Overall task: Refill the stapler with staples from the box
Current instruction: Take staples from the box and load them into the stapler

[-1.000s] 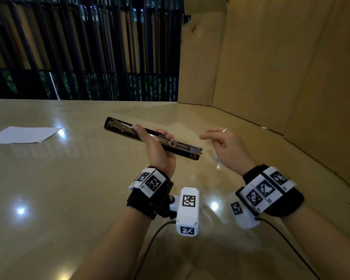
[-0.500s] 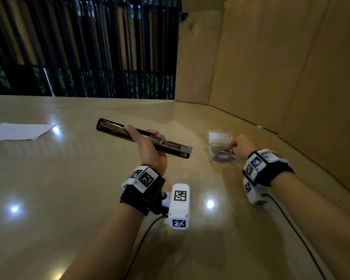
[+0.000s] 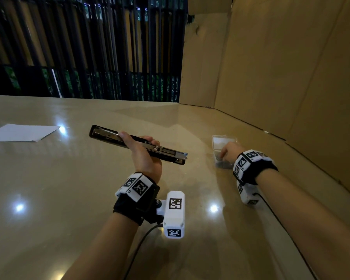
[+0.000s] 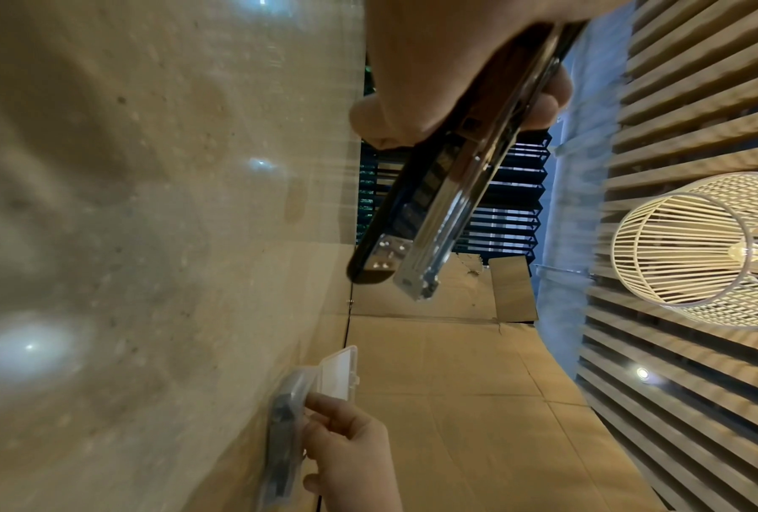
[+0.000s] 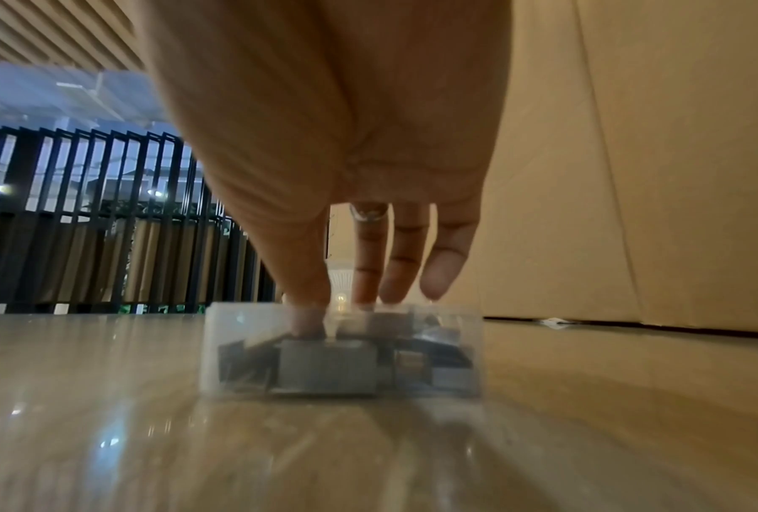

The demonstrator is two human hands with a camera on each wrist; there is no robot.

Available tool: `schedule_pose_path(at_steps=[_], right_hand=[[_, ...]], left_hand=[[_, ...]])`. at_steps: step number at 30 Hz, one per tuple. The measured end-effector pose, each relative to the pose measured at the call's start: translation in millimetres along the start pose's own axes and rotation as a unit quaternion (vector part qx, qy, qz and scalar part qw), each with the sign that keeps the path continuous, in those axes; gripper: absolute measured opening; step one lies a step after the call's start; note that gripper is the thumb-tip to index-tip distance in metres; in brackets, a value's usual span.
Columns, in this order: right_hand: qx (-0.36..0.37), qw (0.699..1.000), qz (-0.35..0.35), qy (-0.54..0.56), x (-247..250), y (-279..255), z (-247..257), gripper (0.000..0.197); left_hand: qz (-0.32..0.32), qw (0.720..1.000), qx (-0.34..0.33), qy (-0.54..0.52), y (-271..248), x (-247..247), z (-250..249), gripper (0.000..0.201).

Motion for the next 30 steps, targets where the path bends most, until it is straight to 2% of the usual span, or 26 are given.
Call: schedule_pose_path(at_steps=[6, 12, 17, 19, 22, 27, 28, 30], right_hand=[[0.007, 0.999, 0.031, -0.004, 2, 8, -3, 0.020], [0.030, 0.999, 0.009, 0.009, 1, 13, -11, 0.019], [0.044, 0.993, -0.030, 0.100, 11, 5, -20, 0.018], [0.067, 0.981, -0.046, 0.179, 16, -4, -23, 0.016], [0.111, 0.937, -0.040, 0.328, 19, -25, -20, 0.004], [0.175, 0.875, -0.001, 0.451, 13, -48, 0, 0.024], [0.189, 0.870, 0.011, 0.455, 10, -49, 4, 0.028], [0.203, 0.886, 0.040, 0.415, 4, -52, 14, 0.028]], left_hand=[[-0.003, 1.000, -0.003, -0.001, 3, 5, -2, 0.059], [-0.009, 1.000, 0.000, 0.000, 3, 5, -2, 0.059], [-0.014, 1.000, 0.002, 0.000, 1, 5, -1, 0.058], [-0.012, 1.000, 0.002, 0.000, 0, 3, 1, 0.058], [-0.011, 1.000, 0.002, 0.000, -2, 0, 2, 0.058], [-0.007, 1.000, 0.009, -0.009, -3, 0, 5, 0.058], [-0.006, 1.000, 0.011, -0.010, -3, 1, 6, 0.058], [-0.004, 1.000, 0.013, -0.012, -3, 2, 7, 0.059]])
Point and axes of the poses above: each hand's wrist, its own y-axis towards the middle knuckle, its own x-axis out of the back of the hand, z = x × y, the point moved 4 cm from there along y, towards the middle knuckle, and after that the axes turned 15 degrees about z, right-handed, at the moved point
